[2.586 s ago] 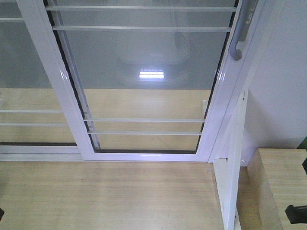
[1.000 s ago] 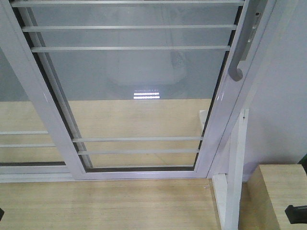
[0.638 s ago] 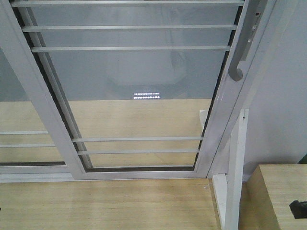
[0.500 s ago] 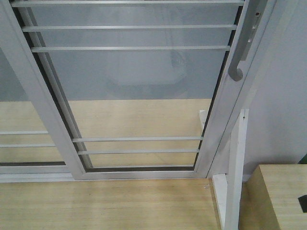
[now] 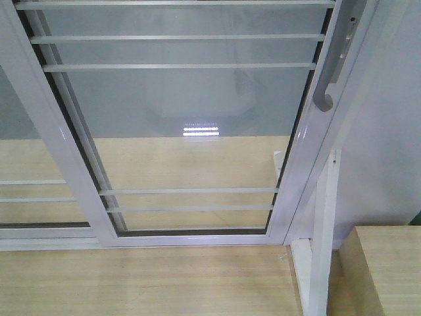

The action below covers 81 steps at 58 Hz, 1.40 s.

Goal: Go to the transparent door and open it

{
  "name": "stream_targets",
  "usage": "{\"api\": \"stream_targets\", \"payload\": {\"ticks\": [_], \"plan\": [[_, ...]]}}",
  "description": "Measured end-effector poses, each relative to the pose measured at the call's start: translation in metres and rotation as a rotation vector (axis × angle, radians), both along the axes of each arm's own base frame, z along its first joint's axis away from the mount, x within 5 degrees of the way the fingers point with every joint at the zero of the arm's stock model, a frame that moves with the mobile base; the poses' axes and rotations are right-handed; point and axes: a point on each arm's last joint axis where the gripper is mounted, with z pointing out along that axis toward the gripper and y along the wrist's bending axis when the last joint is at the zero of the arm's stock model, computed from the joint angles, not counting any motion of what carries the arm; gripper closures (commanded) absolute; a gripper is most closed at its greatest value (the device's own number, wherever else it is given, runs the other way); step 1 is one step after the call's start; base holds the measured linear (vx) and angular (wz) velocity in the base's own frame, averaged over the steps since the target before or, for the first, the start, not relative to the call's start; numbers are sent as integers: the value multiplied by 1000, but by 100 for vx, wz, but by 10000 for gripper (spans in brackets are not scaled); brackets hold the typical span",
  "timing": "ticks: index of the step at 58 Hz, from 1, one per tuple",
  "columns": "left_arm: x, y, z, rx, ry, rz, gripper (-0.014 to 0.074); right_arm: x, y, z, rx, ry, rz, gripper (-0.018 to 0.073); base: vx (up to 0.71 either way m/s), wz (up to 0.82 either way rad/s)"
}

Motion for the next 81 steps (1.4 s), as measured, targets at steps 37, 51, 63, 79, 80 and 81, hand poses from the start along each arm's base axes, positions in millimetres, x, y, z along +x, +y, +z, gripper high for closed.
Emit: {"api": "stream_targets", "payload": {"ticks": [37, 51, 63, 79, 80, 81], "plan": [[172, -11, 44, 23, 229, 22, 589, 172, 10, 56, -9, 225, -7, 562, 0, 0], [173, -10, 45, 32, 211, 28, 482, 173, 10, 61, 22, 176, -10, 481, 0, 0], [173, -11, 46, 66, 206, 22, 278, 172, 10, 57, 19, 227, -7, 259, 0, 0], [173, -11, 46, 84, 205, 19, 120, 175, 10, 54, 22, 237, -7, 56, 0, 0], [173, -11, 46, 84, 205, 19, 121, 176, 10, 53, 21, 240, -8, 56, 0, 0], [173, -11, 46, 84, 205, 19, 122, 177, 10, 53, 22, 238, -8, 58, 0, 0]]}}
